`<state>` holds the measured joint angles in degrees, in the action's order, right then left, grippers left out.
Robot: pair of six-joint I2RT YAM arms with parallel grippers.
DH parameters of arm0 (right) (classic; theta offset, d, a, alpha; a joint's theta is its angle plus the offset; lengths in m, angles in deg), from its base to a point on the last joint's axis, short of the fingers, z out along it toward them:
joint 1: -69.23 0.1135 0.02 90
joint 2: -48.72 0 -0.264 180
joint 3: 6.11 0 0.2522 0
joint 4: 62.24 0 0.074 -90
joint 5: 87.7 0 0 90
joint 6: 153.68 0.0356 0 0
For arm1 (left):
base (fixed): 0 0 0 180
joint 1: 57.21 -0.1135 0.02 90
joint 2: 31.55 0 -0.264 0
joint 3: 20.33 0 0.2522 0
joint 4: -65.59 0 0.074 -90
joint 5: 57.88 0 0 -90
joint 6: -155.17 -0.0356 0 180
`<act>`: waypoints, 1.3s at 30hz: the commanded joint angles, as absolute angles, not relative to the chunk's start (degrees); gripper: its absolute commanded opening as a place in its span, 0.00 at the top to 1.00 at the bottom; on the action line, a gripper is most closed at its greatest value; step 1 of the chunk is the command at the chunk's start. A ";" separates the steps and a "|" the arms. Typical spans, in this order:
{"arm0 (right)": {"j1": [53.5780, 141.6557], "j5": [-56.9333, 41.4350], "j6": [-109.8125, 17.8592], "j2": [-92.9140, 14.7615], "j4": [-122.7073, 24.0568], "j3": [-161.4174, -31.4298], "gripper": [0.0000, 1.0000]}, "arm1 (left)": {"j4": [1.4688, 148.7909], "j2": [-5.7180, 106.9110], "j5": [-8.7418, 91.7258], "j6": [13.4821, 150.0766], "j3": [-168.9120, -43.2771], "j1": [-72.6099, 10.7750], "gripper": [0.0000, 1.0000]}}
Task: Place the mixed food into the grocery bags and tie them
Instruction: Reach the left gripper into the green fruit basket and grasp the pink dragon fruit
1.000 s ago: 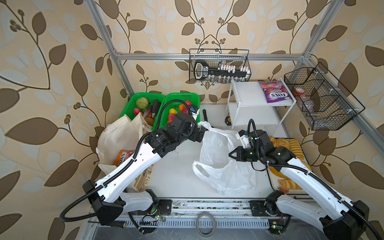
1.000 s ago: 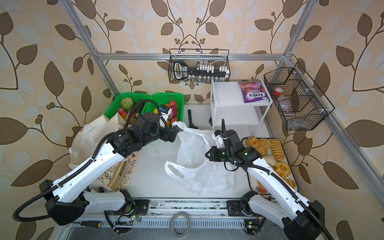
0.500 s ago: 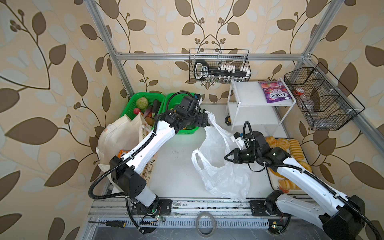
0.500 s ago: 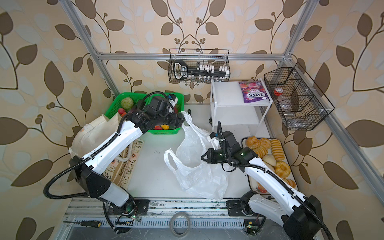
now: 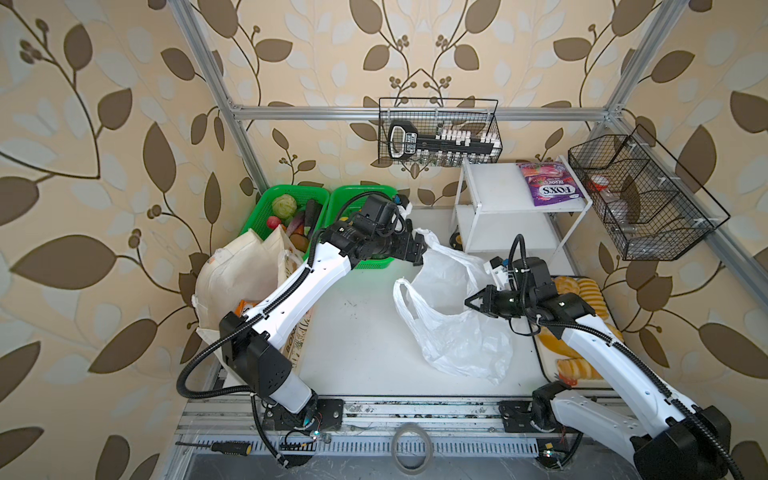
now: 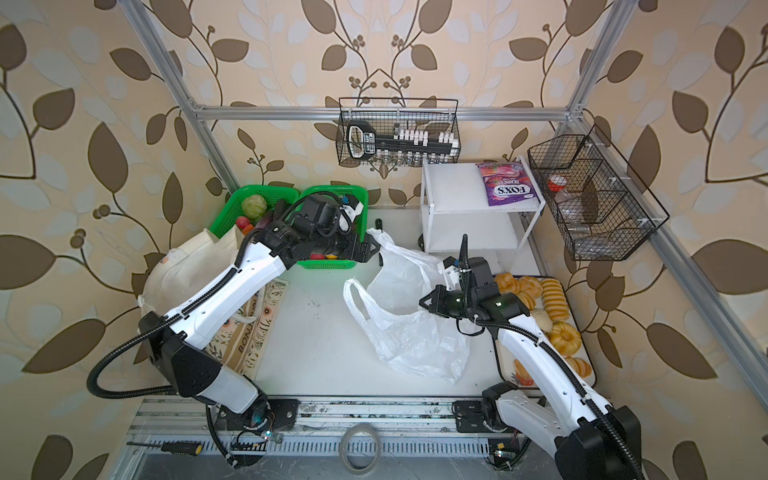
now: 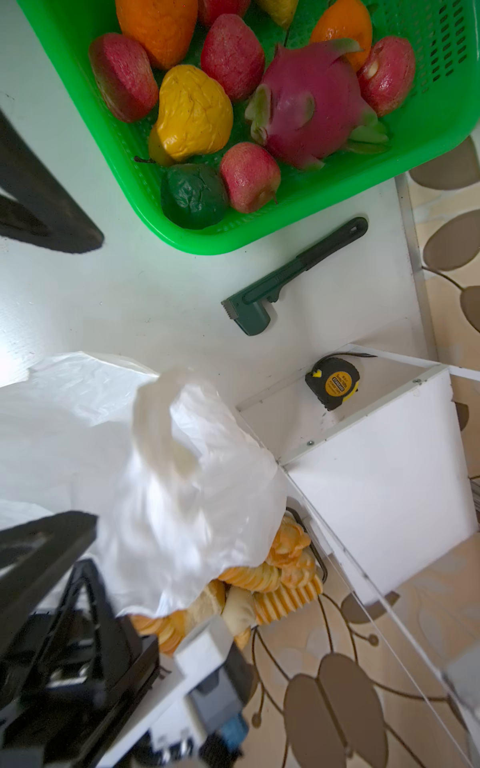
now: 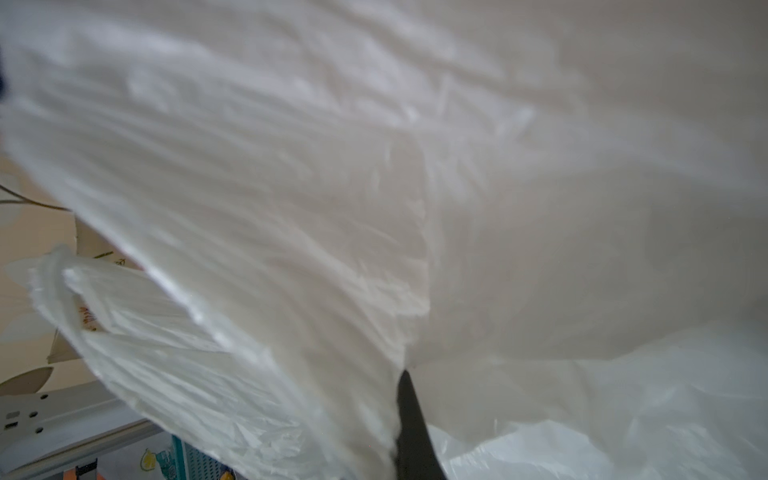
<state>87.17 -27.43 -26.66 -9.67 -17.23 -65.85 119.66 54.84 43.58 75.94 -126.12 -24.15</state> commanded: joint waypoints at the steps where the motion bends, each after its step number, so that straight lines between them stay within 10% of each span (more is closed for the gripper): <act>1: 86.31 -26.35 -23.70 -8.83 -20.19 -64.26 1.00 | 118.11 47.25 48.93 75.32 -125.03 -23.70 0.01; 11: 85.50 -27.66 -23.70 -10.55 -21.76 -64.21 1.00 | 114.94 42.08 35.51 77.76 -122.61 -25.21 0.02; 39: 89.53 -28.37 -23.18 -10.32 -22.94 -64.08 1.00 | 120.21 95.97 24.57 83.29 -161.51 -40.15 0.01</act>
<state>89.13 -27.74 -23.80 -10.17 -22.32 -64.54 118.92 93.73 24.68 83.39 -158.01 -39.93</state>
